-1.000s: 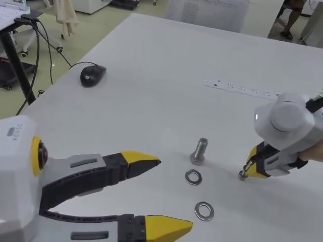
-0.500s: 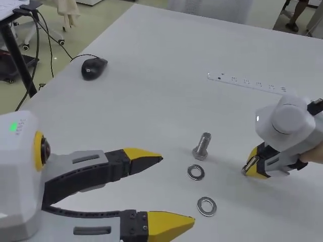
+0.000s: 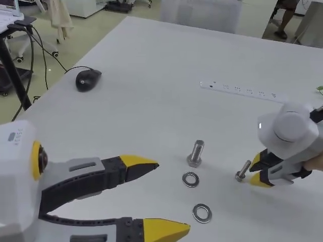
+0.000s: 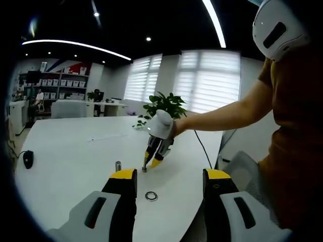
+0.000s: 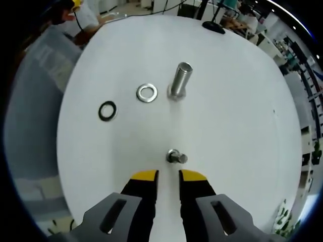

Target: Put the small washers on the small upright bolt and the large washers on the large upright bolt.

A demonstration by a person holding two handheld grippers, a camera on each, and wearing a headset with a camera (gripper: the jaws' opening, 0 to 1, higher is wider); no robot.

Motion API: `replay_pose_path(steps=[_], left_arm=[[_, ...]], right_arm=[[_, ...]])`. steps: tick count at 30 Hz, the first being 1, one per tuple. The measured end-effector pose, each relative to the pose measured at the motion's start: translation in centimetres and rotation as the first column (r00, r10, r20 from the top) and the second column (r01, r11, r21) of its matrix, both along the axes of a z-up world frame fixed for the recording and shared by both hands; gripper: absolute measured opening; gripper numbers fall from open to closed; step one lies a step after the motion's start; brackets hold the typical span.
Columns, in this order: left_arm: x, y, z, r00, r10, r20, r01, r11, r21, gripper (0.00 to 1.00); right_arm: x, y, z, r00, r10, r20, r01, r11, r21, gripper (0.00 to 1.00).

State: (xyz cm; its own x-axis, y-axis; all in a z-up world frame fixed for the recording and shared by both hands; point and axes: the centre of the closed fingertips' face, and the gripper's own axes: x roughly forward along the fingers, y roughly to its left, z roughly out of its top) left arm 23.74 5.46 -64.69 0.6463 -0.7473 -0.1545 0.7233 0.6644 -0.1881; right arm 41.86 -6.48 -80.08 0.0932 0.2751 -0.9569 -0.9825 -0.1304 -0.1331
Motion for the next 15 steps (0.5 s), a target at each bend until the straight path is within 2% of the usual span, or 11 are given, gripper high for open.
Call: replay_pose_path(steps=[3,6,15], left_arm=[[-0.2,-0.2,0.3,1.0,-0.014,0.01,0.014,1.0,0.012,0.51],[-0.4,-0.4,0.7,0.999,-0.029,0.019,0.028,0.999,0.02,0.51],[-1.3,-0.5,1.3,0.997,-0.072,0.037,0.071,0.996,0.051,0.51]], right_arm=[[-0.3,-0.5,0.4,1.0,-0.022,0.004,0.022,1.0,0.02,0.17],[-1.5,-0.4,1.0,0.998,-0.057,-0.028,0.059,0.996,0.064,0.17],[-4.7,0.3,1.6,0.996,-0.084,-0.04,0.088,0.988,0.128,0.16]])
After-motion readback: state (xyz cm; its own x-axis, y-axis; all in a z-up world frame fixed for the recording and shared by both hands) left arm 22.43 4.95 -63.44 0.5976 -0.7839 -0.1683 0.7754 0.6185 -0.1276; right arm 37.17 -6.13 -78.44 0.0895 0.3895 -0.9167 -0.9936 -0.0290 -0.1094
